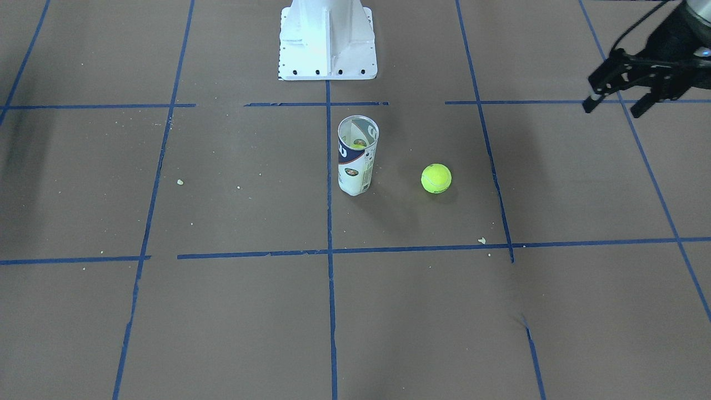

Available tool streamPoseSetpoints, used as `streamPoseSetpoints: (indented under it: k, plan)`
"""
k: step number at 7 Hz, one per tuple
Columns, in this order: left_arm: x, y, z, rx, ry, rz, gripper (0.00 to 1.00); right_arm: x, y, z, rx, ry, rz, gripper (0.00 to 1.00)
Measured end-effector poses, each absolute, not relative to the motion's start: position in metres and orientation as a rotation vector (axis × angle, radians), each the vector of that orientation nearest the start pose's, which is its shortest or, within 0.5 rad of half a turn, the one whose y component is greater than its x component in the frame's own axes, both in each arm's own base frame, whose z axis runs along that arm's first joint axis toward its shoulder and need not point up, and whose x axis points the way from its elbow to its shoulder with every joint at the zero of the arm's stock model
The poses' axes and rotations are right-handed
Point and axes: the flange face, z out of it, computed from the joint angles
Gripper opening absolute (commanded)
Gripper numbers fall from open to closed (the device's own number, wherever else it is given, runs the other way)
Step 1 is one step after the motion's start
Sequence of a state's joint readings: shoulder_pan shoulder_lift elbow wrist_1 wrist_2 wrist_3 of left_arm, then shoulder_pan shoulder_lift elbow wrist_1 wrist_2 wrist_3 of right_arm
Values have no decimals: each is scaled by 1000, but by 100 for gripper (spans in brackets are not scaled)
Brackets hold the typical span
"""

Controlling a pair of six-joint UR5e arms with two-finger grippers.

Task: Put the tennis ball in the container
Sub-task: 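Move the left gripper over the loose yellow tennis ball and lower it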

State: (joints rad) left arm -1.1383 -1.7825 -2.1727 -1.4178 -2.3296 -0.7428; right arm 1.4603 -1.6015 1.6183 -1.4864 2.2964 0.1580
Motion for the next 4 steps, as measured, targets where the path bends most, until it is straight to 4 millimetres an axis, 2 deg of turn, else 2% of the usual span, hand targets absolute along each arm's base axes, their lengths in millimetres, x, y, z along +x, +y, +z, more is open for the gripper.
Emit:
streamPoseSetpoints:
  k: [1, 2, 3, 4]
  plan:
    - [190, -459, 262, 104, 953, -45, 100, 13, -490, 645, -1, -731, 9, 100]
    - [234, -460, 246, 92, 943, -41, 100, 13, -490, 645, -1, -731, 9, 100]
    - [268, -468, 236, 80, 936, -28, 100, 13, -490, 645, -1, -731, 9, 100]
    - [292, -474, 233, 68, 930, -13, 100, 13, -490, 645, -1, -731, 9, 100]
